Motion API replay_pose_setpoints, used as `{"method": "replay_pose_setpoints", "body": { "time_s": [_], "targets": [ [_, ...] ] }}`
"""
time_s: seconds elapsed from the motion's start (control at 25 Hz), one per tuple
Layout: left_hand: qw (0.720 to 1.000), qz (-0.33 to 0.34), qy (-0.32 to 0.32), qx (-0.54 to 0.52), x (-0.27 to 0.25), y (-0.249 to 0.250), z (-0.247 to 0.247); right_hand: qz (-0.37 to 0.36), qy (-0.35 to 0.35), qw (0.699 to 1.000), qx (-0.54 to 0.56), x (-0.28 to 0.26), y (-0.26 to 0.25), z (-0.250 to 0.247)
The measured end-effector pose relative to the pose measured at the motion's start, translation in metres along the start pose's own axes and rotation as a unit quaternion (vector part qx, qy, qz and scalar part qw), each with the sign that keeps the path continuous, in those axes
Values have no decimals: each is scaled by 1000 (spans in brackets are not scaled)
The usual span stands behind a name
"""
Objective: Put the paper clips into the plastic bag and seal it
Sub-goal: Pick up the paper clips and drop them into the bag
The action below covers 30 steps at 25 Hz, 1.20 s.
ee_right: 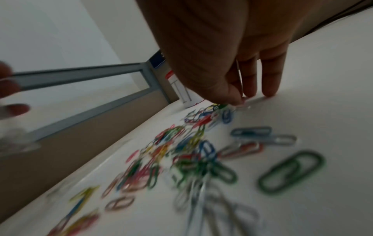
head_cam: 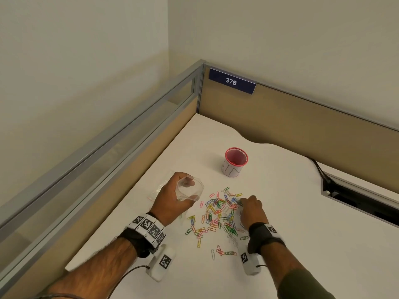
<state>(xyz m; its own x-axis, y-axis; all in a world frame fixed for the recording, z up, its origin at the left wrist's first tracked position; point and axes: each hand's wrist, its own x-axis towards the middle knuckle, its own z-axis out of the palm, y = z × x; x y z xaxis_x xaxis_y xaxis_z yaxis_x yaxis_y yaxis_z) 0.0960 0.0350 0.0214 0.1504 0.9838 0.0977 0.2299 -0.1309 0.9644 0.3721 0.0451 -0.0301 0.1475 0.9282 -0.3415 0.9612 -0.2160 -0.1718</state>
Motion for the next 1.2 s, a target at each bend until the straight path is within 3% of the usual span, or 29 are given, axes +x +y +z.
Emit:
{"method": "replay_pose_setpoints", "body": {
  "time_s": [0.12,0.28,0.44,0.76,1.0,1.2],
  "targets": [
    [1000,3,-4,-5,2,0,7,-49,-16,998,19,-15,-8,8],
    [1000,5,-9,-2,0,0,15,-49,-28,997,51,-31,4,4],
    [1000,4,-11,0,-5,1,19,-83,-77,994,6,-30,-6,8],
    [1000,-1,9,7,-9,6,18,-136,5,990,-39,-26,-25,23],
    [1000,-12,2,14,-11,4,28,-55,45,991,113,-25,-7,-7],
    [1000,-15,-4,12,-10,2,42,-78,87,949,294,-53,-9,-63]
  ]
}}
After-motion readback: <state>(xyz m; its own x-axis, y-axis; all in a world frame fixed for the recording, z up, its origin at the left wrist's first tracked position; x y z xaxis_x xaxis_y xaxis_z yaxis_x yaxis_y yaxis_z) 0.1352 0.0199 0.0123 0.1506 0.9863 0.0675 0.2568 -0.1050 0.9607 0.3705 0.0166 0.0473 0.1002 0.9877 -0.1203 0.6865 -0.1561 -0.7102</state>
